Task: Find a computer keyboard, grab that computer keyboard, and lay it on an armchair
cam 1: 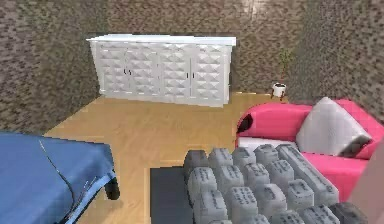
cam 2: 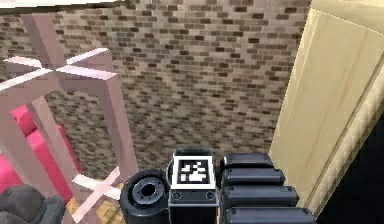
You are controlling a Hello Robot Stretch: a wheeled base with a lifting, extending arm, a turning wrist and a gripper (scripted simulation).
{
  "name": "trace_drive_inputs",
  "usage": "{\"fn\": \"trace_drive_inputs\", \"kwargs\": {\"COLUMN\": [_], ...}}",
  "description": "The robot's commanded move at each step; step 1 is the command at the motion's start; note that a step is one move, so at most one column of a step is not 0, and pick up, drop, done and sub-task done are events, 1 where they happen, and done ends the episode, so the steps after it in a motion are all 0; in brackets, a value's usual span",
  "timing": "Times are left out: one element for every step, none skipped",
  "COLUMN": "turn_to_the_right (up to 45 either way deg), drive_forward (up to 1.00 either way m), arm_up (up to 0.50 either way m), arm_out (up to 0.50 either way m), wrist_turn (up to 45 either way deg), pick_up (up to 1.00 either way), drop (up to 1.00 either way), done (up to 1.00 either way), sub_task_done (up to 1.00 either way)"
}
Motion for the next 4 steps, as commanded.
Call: {"fn": "trace_drive_inputs", "kwargs": {"turn_to_the_right": [-45.0,-6.0,0.0,45.0], "drive_forward": [0.0,0.0,0.3,0.0], "arm_up": [0.0,0.0,0.0,0.0], "arm_out": [0.0,0.0,0.0,0.0], "wrist_turn": [0.0,0.0,0.0,0.0], "pick_up": [0.0,0.0,0.0,0.0], "drop": [0.0,0.0,0.0,0.0], "done": [0.0,0.0,0.0,0.0], "sub_task_done": [0.0,0.0,0.0,0.0]}}
